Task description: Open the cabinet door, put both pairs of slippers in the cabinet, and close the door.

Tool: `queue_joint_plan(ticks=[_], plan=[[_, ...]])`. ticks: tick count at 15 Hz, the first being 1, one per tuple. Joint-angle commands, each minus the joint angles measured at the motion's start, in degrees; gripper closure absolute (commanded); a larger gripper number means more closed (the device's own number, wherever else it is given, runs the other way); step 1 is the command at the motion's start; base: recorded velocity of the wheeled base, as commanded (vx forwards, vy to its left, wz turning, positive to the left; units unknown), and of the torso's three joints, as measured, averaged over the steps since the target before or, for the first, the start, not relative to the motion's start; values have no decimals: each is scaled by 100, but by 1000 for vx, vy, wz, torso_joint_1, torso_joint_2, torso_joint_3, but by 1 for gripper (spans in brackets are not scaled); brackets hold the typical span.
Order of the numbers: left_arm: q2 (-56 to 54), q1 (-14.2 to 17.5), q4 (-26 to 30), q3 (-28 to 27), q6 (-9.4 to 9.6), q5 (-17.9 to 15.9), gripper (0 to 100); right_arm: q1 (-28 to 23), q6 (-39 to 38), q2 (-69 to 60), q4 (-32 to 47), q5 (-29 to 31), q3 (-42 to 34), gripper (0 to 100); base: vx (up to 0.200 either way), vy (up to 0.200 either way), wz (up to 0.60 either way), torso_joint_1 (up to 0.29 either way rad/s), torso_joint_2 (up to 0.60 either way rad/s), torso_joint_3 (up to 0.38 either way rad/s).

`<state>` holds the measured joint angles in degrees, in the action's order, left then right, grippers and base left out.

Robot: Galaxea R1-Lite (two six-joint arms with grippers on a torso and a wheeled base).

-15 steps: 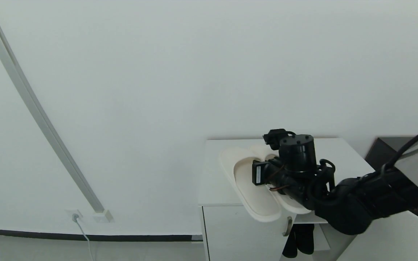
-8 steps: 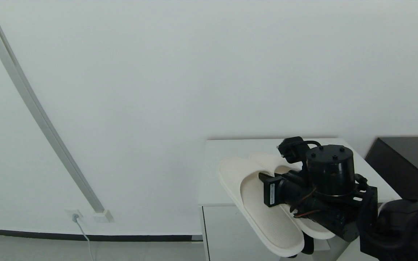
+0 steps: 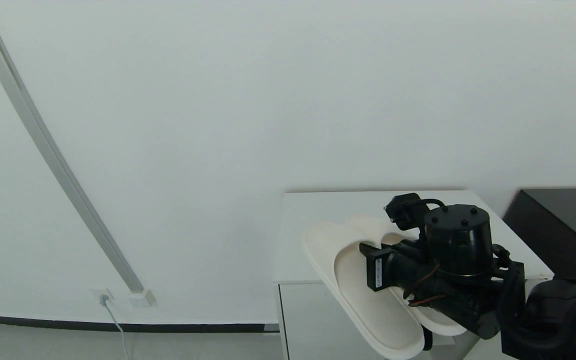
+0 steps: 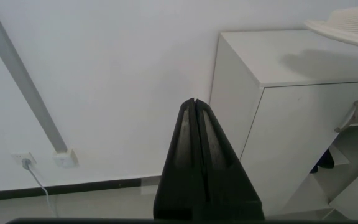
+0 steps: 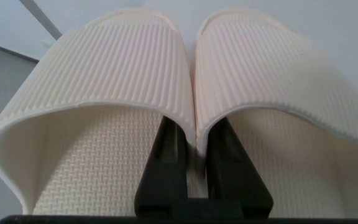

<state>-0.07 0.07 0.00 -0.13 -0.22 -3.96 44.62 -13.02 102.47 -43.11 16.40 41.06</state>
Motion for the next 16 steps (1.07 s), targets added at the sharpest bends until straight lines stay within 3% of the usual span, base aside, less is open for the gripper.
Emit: queue_joint_plan(ticks=[1,9,16], plan=[[7,1,0,-4,-4,1,100,3,-8,36,4,13,-10,100,-200,0,0,22,7,-7],[7,1,0,5,-13,1,100,29,1,45,4,39,-124,100,-200,0,0,-4,2,4],[7,1,0,-4,-40,1,100,56,36,229,-427,48,-309,100,0,0,0,0,0,0]])
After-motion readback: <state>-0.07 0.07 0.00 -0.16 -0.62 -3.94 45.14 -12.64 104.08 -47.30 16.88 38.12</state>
